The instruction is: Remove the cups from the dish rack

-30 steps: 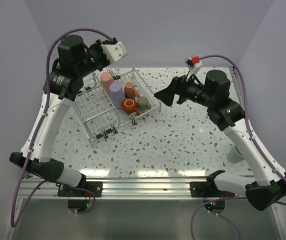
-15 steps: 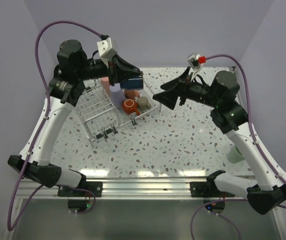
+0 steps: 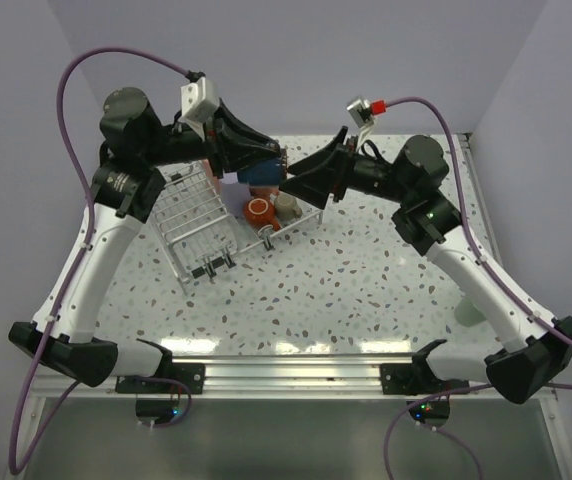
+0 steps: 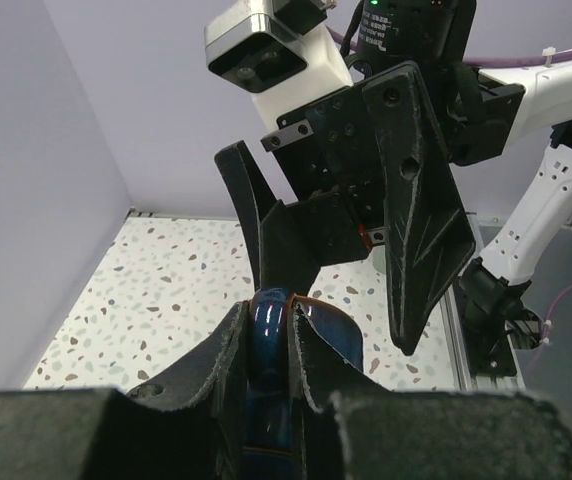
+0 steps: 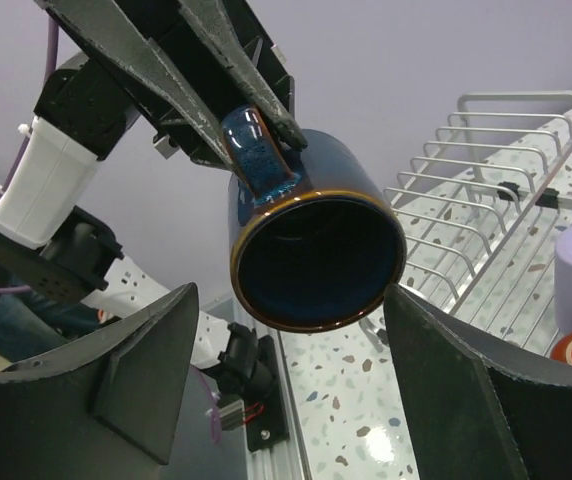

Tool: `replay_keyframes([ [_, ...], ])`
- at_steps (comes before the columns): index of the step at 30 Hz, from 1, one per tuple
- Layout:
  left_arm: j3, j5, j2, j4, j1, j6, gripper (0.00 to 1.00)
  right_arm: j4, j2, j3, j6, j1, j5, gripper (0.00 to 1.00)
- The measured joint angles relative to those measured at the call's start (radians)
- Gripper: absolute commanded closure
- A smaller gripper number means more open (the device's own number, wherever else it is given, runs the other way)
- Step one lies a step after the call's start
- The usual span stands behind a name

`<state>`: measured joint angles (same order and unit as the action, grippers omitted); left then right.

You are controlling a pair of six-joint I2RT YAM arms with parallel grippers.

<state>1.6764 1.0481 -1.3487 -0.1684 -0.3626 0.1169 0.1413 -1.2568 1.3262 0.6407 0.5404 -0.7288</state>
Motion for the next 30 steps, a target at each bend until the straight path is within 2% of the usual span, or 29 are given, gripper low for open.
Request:
replay_keyframes([
  [6,-0.003,0.002,0.001,0.001,0.002,0.0,1.0,-0.001,-0.02,0.003,-0.007,0.038,0.026,0.3],
  [12,-0.006,0.002,0.003,-0.001,0.002,-0.007,1.0,-0.014,-0.024,0.006,-0.019,0.051,0.05,0.31],
  [21,-0.008,-0.021,0.003,-0.063,0.001,-0.101,1.0,-0.171,-0.01,0.092,-0.142,0.069,0.093,0.32],
  [30,-0.013,-0.023,0.003,-0.057,0.001,-0.097,1.0,-0.106,-0.024,0.092,-0.08,0.07,0.076,0.44],
])
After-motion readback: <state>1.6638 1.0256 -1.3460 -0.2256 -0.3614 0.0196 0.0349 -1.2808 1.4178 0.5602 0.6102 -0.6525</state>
